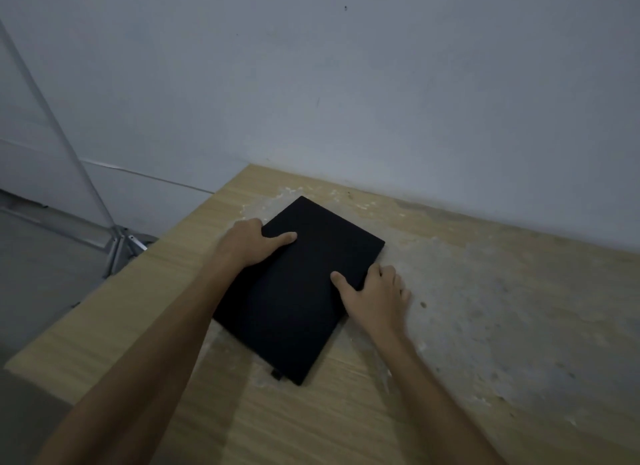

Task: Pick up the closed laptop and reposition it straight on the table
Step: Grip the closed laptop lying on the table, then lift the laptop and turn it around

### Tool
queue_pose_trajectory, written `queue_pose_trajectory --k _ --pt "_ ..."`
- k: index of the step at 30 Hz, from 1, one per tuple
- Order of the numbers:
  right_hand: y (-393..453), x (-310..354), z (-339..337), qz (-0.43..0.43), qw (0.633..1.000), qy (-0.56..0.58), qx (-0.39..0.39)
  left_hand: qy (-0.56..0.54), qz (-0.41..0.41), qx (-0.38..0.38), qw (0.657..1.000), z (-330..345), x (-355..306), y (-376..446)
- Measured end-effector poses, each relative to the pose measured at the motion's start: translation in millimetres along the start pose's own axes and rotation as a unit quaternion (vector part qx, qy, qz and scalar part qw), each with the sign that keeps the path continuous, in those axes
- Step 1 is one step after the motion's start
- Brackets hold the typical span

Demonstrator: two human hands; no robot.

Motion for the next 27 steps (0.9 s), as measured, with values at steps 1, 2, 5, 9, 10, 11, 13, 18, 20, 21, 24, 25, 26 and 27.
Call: queue_pose_trajectory --k 1,2,5,9,10,11,13,18,20,21,24,25,26,27 --pt "0 1 -1 0.004 1.0 0.006 0.004 -0.014 -0.001 0.005 1.0 -5 0 -3" --pt "0 3 -3 0.012 1.0 0.016 0.014 -0.036 -0.004 0.011 0.999 -9 -1 -5" --pt "-1 6 -11 0.034 0.996 0.07 0.053 -0.11 -0.015 0.015 0.994 -18 -7 -21" --pt "-3 2 -29 0.014 0.97 0.22 0.102 -0.244 -0.029 -0.018 0.969 -17 -8 -44" --pt "-4 1 -36 0.004 0.959 0.26 0.108 -0.283 -0.034 -0.034 0.958 -15 -8 -51" --pt "-4 0 -43 -0.005 0.949 0.292 0.116 -0.32 -0.038 -0.05 0.945 -13 -8 -56" --pt "-6 0 -55 -0.018 0.933 0.328 0.144 -0.377 -0.042 -0.085 0.921 -10 -11 -64" --pt "-19 -15 -75 -0.013 0.912 0.352 0.213 -0.48 -0.035 -0.166 0.861 -5 -34 -81" --pt "-24 -23 -83 -0.016 0.91 0.357 0.208 -0.506 -0.038 -0.19 0.84 1 -45 -89" --pt "-25 -24 -87 -0.019 0.914 0.356 0.193 -0.516 -0.044 -0.2 0.832 6 -50 -93" --pt "-29 -33 -99 -0.025 0.947 0.309 0.085 -0.56 -0.046 -0.203 0.802 23 -63 -107" --pt "-31 -37 -104 -0.031 0.959 0.276 0.052 -0.573 -0.045 -0.192 0.795 27 -67 -111" --pt "-32 -40 -109 -0.038 0.968 0.246 0.032 -0.586 -0.047 -0.18 0.788 29 -70 -114" --pt "-33 -44 -114 -0.044 0.973 0.224 0.022 -0.596 -0.051 -0.17 0.783 29 -72 -116"
Point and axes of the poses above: each hand's wrist, its own y-axis towards the middle knuckle, its own z-axis out of the palm, x = y × z, the point moved 1 cm from there along y, towards the middle knuckle, and after that the axes turned 8 degrees about z, right-handed, at the moved point
